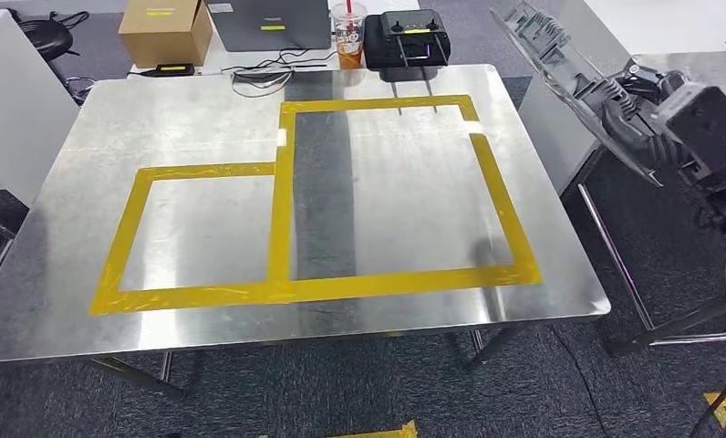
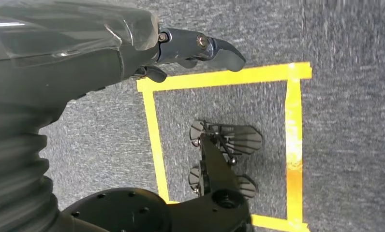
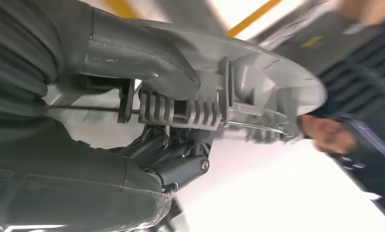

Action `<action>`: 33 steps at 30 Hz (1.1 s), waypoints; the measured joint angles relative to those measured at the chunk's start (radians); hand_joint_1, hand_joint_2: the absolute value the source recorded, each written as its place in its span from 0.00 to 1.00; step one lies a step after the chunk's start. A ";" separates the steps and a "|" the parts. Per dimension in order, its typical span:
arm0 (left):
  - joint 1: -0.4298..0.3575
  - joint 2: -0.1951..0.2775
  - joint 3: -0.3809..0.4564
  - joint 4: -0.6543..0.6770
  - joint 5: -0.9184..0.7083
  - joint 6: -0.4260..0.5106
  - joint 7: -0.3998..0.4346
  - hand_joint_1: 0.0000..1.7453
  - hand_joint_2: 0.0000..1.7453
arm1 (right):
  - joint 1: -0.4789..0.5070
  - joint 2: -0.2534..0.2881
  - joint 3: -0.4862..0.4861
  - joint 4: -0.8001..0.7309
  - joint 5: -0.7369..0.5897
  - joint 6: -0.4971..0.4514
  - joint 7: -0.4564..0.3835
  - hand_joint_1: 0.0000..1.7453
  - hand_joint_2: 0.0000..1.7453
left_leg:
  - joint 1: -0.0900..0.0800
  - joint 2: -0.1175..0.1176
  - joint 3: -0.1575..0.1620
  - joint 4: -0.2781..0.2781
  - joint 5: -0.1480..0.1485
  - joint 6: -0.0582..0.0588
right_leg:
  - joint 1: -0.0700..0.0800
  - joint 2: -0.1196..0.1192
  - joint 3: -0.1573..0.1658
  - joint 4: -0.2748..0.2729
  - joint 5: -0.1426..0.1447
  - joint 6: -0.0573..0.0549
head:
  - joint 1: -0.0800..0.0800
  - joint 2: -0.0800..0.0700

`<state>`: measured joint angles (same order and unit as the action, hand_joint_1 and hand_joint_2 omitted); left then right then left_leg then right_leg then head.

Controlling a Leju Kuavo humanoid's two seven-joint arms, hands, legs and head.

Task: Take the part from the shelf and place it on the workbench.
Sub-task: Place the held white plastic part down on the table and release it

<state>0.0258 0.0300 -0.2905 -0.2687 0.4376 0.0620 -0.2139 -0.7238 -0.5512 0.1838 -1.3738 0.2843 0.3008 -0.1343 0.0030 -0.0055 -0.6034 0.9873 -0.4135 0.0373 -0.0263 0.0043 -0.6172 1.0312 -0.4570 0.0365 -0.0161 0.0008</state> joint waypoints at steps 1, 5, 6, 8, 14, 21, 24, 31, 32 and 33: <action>-0.003 -0.002 0.000 0.000 -0.001 -0.001 0.000 0.00 1.00 | -0.036 -0.010 0.034 0.031 0.048 -0.011 0.005 1.00 1.00 | 0.000 0.000 0.003 -0.007 0.004 0.006 | 0.001 -0.001 -0.025 0.048 -0.022 -0.005 | 0.001 0.000; -0.007 -0.007 0.001 0.002 -0.004 -0.007 0.011 0.00 1.00 | -0.170 -0.027 0.196 0.164 0.243 -0.063 0.008 1.00 1.00 | -0.007 -0.001 0.004 -0.006 0.004 0.012 | 0.001 -0.002 -0.136 0.259 -0.079 -0.009 | 0.001 0.000; -0.008 -0.009 0.001 0.002 -0.004 -0.009 0.014 0.00 1.00 | -0.199 -0.028 0.241 0.196 0.279 -0.074 0.005 1.00 1.00 | -0.007 -0.001 0.004 -0.003 0.002 0.012 | -0.001 -0.002 -0.129 0.237 -0.061 0.000 | 0.001 0.000; -0.011 -0.012 0.001 0.002 -0.004 -0.011 0.019 0.00 1.00 | -0.258 -0.025 0.325 0.253 0.331 -0.095 0.000 1.00 1.00 | -0.007 -0.004 0.001 0.008 -0.005 0.004 | -0.008 -0.004 -0.074 0.107 -0.002 0.019 | 0.002 0.000; -0.016 -0.012 0.000 0.002 -0.003 -0.018 0.027 0.00 1.00 | -0.344 0.034 0.528 0.376 0.431 -0.144 0.000 1.00 1.00 | -0.006 -0.007 -0.018 0.043 -0.027 -0.020 | -0.007 0.005 -0.018 -0.003 0.030 -0.005 | 0.000 0.000; -0.022 -0.013 -0.002 0.002 -0.003 -0.024 0.027 0.00 1.00 | -0.348 0.114 0.656 0.435 0.491 -0.181 -0.003 1.00 1.00 | 0.004 0.000 -0.166 0.315 -0.118 -0.042 | -0.005 0.011 -0.011 -0.004 0.027 -0.020 | -0.003 0.000; -0.026 -0.011 -0.004 0.002 -0.004 -0.026 0.028 0.00 1.00 | -0.349 0.141 0.693 0.447 0.508 -0.182 -0.016 1.00 1.00 | -0.001 0.000 -0.080 0.123 -0.019 -0.020 | 0.000 0.014 -0.007 -0.005 0.025 -0.021 | -0.003 0.000; -0.030 -0.006 -0.011 0.000 -0.005 -0.027 0.029 0.00 1.00 | -0.357 0.183 0.766 0.475 0.535 -0.192 -0.038 1.00 1.00 | -0.007 0.005 -0.024 0.012 0.013 0.006 | 0.004 0.007 -0.033 0.036 0.000 -0.012 | -0.001 0.000; -0.031 -0.007 -0.013 0.000 -0.004 -0.028 0.029 0.00 1.00 | -0.359 0.186 0.773 0.479 0.536 -0.193 -0.040 1.00 1.00 | -0.005 0.005 -0.021 0.007 0.016 0.009 | 0.005 0.006 -0.059 0.091 -0.026 -0.016 | 0.000 0.000; -0.032 -0.007 -0.014 -0.001 -0.004 -0.029 0.029 0.00 1.00 | -0.360 0.188 0.780 0.483 0.538 -0.194 -0.045 1.00 1.00 | -0.006 0.005 -0.021 0.006 0.017 0.011 | 0.005 0.006 -0.091 0.161 -0.054 -0.019 | 0.000 0.000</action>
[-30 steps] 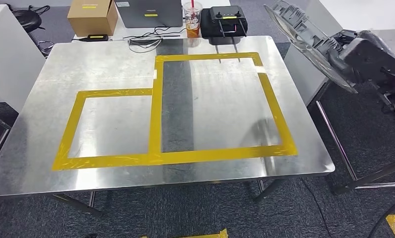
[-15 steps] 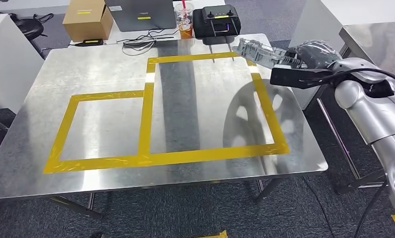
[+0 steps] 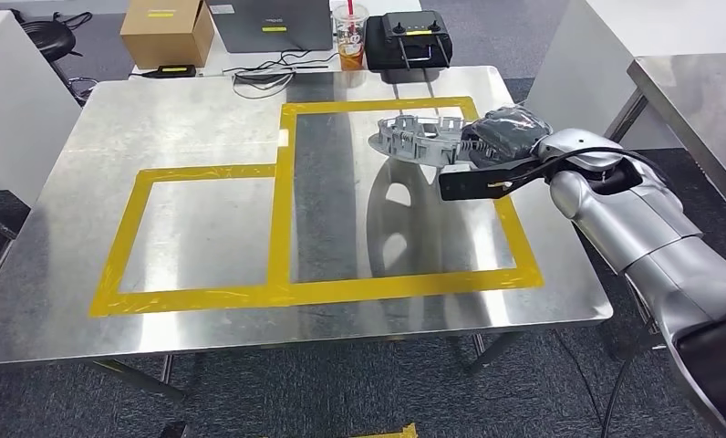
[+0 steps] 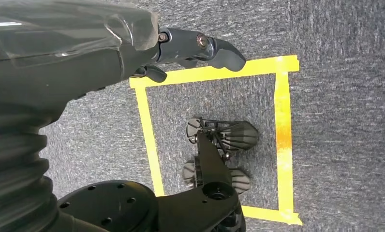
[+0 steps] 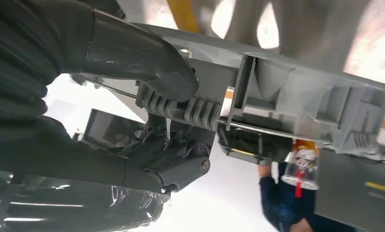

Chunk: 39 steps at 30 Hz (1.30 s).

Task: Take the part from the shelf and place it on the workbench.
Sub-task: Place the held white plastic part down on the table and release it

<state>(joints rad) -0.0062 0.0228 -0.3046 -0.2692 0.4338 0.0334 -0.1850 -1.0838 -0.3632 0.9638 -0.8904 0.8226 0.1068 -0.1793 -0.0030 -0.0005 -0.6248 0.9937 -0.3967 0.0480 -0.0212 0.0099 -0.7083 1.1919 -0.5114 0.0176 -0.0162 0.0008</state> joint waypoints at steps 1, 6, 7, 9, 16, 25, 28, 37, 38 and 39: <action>0.000 0.000 -0.002 0.000 0.001 0.000 0.000 0.00 1.00 | 0.001 0.003 0.009 0.004 0.003 -0.003 -0.006 1.00 1.00 | -0.001 -0.001 0.000 0.000 0.000 0.001 | 0.000 0.000 -0.031 0.067 -0.023 0.000 | 0.000 0.000; 0.001 -0.002 -0.014 0.000 0.015 0.000 -0.011 0.00 1.00 | 0.011 0.024 0.050 0.015 0.033 -0.098 -0.027 1.00 1.00 | -0.003 -0.003 -0.002 0.013 -0.007 -0.008 | -0.003 -0.007 0.036 -0.071 0.045 0.031 | 0.000 0.000; 0.001 -0.002 -0.017 0.000 0.018 0.001 -0.014 0.00 1.00 | 0.015 0.028 0.056 0.015 0.040 -0.132 -0.030 1.00 1.00 | -0.004 -0.003 -0.005 0.020 -0.011 -0.012 | -0.003 -0.009 0.064 -0.128 0.064 0.029 | -0.001 0.000; 0.004 -0.001 -0.022 -0.001 0.022 0.001 -0.021 0.00 1.00 | 0.031 0.031 0.064 0.015 0.051 -0.215 -0.041 1.00 1.00 | -0.007 -0.003 -0.009 0.026 -0.014 -0.020 | 0.001 -0.009 0.084 -0.167 0.075 0.015 | -0.001 0.000; 0.011 0.002 -0.042 -0.004 0.031 0.009 -0.027 0.00 1.00 | 0.080 0.029 0.065 0.010 0.055 -0.408 -0.072 0.25 0.25 | 0.010 -0.001 -0.117 0.253 -0.132 -0.055 | -0.005 -0.008 0.089 -0.172 0.078 -0.013 | -0.008 0.000; 0.011 0.004 -0.048 -0.004 0.059 0.039 -0.006 0.00 0.00 | 0.102 0.021 0.049 0.001 0.037 -0.446 -0.082 0.00 0.00 | 0.005 -0.002 0.001 0.032 -0.031 -0.038 | 0.001 0.002 0.093 -0.175 0.078 0.002 | -0.007 0.000; 0.010 0.004 -0.052 -0.004 0.063 0.036 -0.003 0.00 0.00 | 0.105 0.014 0.038 0.000 0.032 -0.447 -0.083 0.00 0.00 | 0.006 -0.001 0.009 0.014 -0.019 -0.016 | -0.002 0.000 0.080 -0.152 0.062 0.014 | -0.006 0.000; 0.011 0.002 -0.065 -0.005 0.077 0.038 -0.005 0.00 0.00 | 0.124 -0.026 0.011 0.000 -0.024 -0.450 -0.097 0.00 0.00 | -0.001 -0.005 0.010 0.013 -0.014 -0.007 | 0.000 -0.004 0.060 -0.086 0.039 0.024 | -0.004 0.000; 0.011 0.002 -0.066 -0.005 0.079 0.040 -0.005 0.00 0.00 | 0.126 -0.029 0.000 0.000 -0.052 -0.451 -0.099 0.00 0.00 | -0.002 -0.006 0.009 0.017 -0.016 -0.011 | 0.001 -0.005 0.088 -0.141 0.056 0.021 | -0.005 0.000; 0.011 0.002 -0.066 -0.005 0.082 0.044 -0.006 0.00 0.00 | 0.129 -0.030 -0.015 -0.001 -0.084 -0.451 -0.101 0.00 0.00 | -0.004 -0.006 0.007 0.020 -0.018 -0.014 | 0.003 -0.005 0.104 -0.171 0.065 0.016 | -0.005 0.000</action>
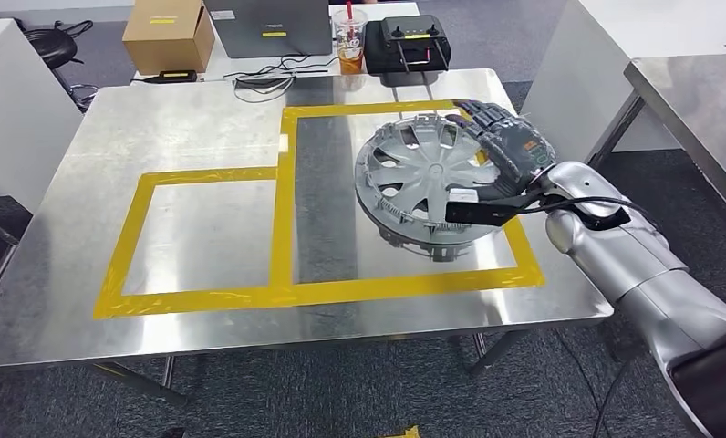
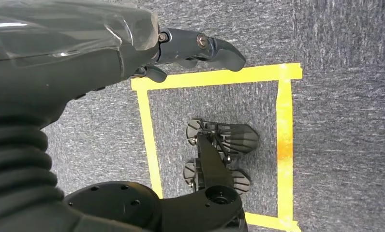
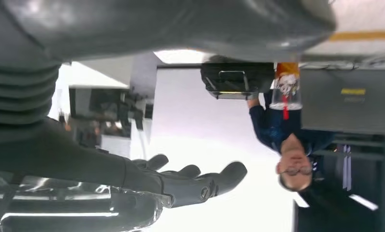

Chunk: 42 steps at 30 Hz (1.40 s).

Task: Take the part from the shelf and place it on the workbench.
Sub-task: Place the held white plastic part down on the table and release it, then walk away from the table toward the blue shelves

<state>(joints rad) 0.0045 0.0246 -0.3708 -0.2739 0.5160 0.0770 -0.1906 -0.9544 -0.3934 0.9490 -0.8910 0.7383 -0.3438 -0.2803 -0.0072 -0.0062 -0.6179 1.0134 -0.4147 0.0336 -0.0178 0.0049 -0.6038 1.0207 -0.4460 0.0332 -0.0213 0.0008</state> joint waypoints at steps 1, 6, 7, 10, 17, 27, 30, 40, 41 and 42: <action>0.000 0.000 0.000 0.000 0.003 0.003 0.000 0.00 0.00 | 0.006 -0.001 -0.014 0.000 -0.031 0.000 -0.001 0.00 0.00 | -0.001 0.000 -0.001 0.001 -0.001 -0.004 | 0.003 0.000 0.003 -0.007 0.002 -0.007 | 0.000 0.000; 0.000 -0.003 -0.003 0.000 0.015 0.032 0.001 0.00 0.00 | 0.062 0.012 -0.111 -0.036 -0.274 0.006 -0.007 0.00 0.00 | 0.009 0.002 -0.047 0.093 -0.058 -0.031 | -0.007 0.001 0.007 -0.012 0.009 -0.027 | -0.003 0.000; 0.000 -0.005 -0.004 0.000 0.020 0.043 0.002 0.00 0.00 | 0.089 0.020 -0.149 -0.062 -0.377 0.012 -0.009 0.00 0.00 | 0.012 0.002 -0.075 0.160 -0.092 -0.038 | -0.006 0.001 0.007 -0.012 0.008 -0.029 | -0.005 0.000; 0.001 -0.008 -0.008 0.001 0.028 0.064 0.006 0.00 0.00 | 0.180 0.046 -0.269 -0.158 -0.616 0.030 -0.003 0.00 0.00 | 0.018 0.003 -0.136 0.288 -0.131 -0.045 | -0.004 0.000 0.008 -0.011 0.007 -0.030 | -0.005 0.000; 0.002 -0.013 -0.011 0.004 0.049 0.085 0.001 0.00 0.00 | 0.358 0.097 -0.463 -0.411 -0.898 0.048 -0.044 0.00 0.00 | 0.007 0.002 0.016 0.000 -0.020 -0.021 | 0.004 0.001 0.014 -0.018 0.004 -0.019 | -0.005 0.000; 0.012 -0.035 -0.010 0.017 0.071 0.113 -0.021 0.00 0.00 | 0.739 0.208 -0.614 -0.857 -0.919 0.032 -0.095 0.00 0.00 | 0.011 -0.002 0.035 -0.030 -0.004 0.007 | -0.001 -0.003 -0.089 0.202 -0.090 0.001 | -0.001 0.000; 0.012 -0.038 -0.010 0.018 0.072 0.113 -0.021 0.00 0.00 | 0.798 0.238 -0.638 -0.924 -0.902 0.041 -0.092 0.00 0.00 | 0.006 -0.003 0.030 -0.015 -0.012 -0.004 | -0.004 -0.005 0.015 0.007 -0.021 0.008 | -0.001 0.000; 0.012 -0.036 -0.011 0.020 0.061 0.114 -0.018 0.00 0.00 | 0.910 0.298 -0.683 -1.016 -0.841 0.065 -0.081 0.00 0.00 | 0.013 0.000 -0.033 0.152 -0.127 -0.038 | -0.004 -0.004 0.009 -0.013 0.009 -0.037 | -0.004 0.000; 0.012 -0.035 -0.012 0.021 0.059 0.114 -0.016 0.00 0.00 | 0.926 0.307 -0.688 -1.026 -0.829 0.070 -0.079 0.00 0.00 | 0.016 0.001 -0.059 0.231 -0.176 -0.045 | -0.004 -0.005 0.002 -0.013 0.015 -0.043 | -0.005 0.000; 0.012 -0.035 -0.012 0.021 0.058 0.114 -0.016 0.00 0.00 | 0.934 0.311 -0.691 -1.030 -0.821 0.072 -0.076 0.00 0.00 | 0.017 0.001 -0.067 0.269 -0.194 -0.045 | -0.003 -0.005 -0.004 -0.013 0.020 -0.044 | -0.005 0.000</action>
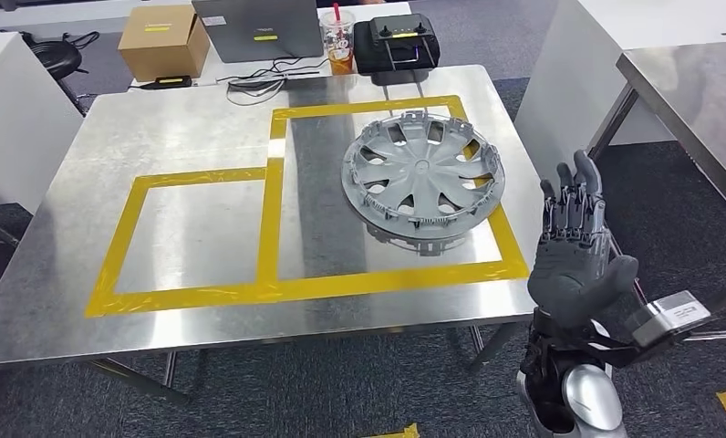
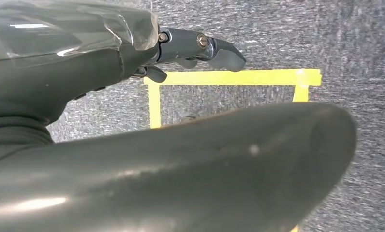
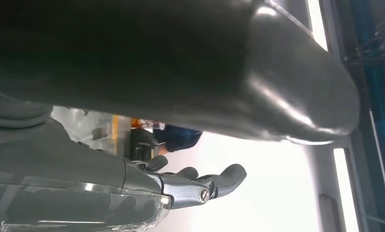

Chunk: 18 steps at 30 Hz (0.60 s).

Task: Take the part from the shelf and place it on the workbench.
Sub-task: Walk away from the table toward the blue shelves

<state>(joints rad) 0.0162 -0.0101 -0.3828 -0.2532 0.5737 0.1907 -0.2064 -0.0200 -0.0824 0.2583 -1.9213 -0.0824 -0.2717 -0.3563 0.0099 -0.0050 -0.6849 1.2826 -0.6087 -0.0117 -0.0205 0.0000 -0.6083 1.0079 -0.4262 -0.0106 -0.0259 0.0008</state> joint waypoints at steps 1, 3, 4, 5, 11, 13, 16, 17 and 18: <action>0.000 0.000 0.000 0.000 -0.001 0.000 0.001 0.00 0.00 | 0.008 0.004 -0.003 -0.003 0.007 0.002 0.002 0.00 0.00 | 0.000 0.000 0.012 -0.002 0.002 0.001 | 0.002 0.000 -0.006 0.000 0.005 0.000 | 0.000 0.000; -0.001 0.002 -0.001 0.000 -0.005 0.000 0.001 0.00 0.00 | 0.017 0.010 -0.008 -0.011 0.015 0.003 0.006 0.00 0.00 | -0.002 0.000 0.097 -0.120 0.046 0.012 | 0.005 0.001 -0.016 0.000 0.016 0.003 | 0.000 0.000; -0.003 0.003 -0.002 0.000 -0.007 0.000 0.002 0.00 0.00 | 0.019 0.012 -0.010 -0.016 0.019 0.003 0.007 0.00 0.00 | -0.004 0.000 0.142 -0.194 0.064 0.018 | 0.006 0.002 -0.018 -0.001 0.022 0.005 | 0.000 0.000; -0.004 0.004 -0.002 0.000 -0.008 0.000 0.002 0.00 0.00 | 0.020 0.014 -0.012 -0.020 0.026 0.003 0.007 0.00 0.00 | -0.008 0.001 0.175 -0.250 0.079 0.025 | 0.007 0.001 -0.020 -0.002 0.027 0.008 | 0.001 0.000; -0.009 0.009 -0.012 0.001 -0.023 0.002 0.007 0.00 0.00 | 0.042 0.030 -0.027 -0.029 0.093 -0.019 0.033 0.00 0.00 | -0.015 0.005 0.178 -0.312 0.134 0.057 | 0.004 -0.001 -0.038 0.019 0.015 0.031 | 0.003 0.000; -0.010 0.009 -0.014 0.002 -0.029 0.003 0.009 0.00 0.00 | 0.053 0.034 -0.037 -0.029 0.103 -0.023 0.046 0.00 0.00 | -0.014 0.007 0.160 -0.317 0.157 0.064 | 0.003 0.000 -0.079 0.131 -0.069 0.022 | 0.005 0.000; -0.010 0.008 -0.017 0.002 -0.032 0.004 0.012 0.00 0.00 | 0.071 0.039 -0.048 -0.028 0.115 -0.033 0.064 0.00 0.00 | -0.015 0.008 0.121 -0.313 0.182 0.063 | 0.001 0.000 -0.100 0.273 -0.134 0.034 | 0.005 0.000; -0.010 0.007 -0.017 0.003 -0.033 0.004 0.012 0.00 0.00 | 0.075 0.041 -0.052 -0.027 0.119 -0.037 0.070 0.00 0.00 | -0.015 0.008 0.109 -0.310 0.189 0.061 | 0.000 -0.001 -0.071 0.251 -0.124 0.044 | 0.005 0.000; -0.010 0.006 -0.018 0.003 -0.035 0.005 0.013 0.00 0.00 | 0.077 0.042 -0.056 -0.025 0.122 -0.041 0.075 0.00 0.00 | -0.014 0.008 0.097 -0.304 0.194 0.058 | -0.002 -0.001 -0.025 0.192 -0.107 0.054 | 0.005 0.000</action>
<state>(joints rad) 0.0062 -0.0037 -0.4010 -0.2500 0.5390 0.1954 -0.1935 0.0573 -0.0405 0.2022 -1.9468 0.0398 -0.3130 -0.2813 -0.0039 0.0025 -0.5874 0.9784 -0.4145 0.0464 -0.0227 -0.0009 -0.6330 1.2004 -0.5331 0.0433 -0.0211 0.0008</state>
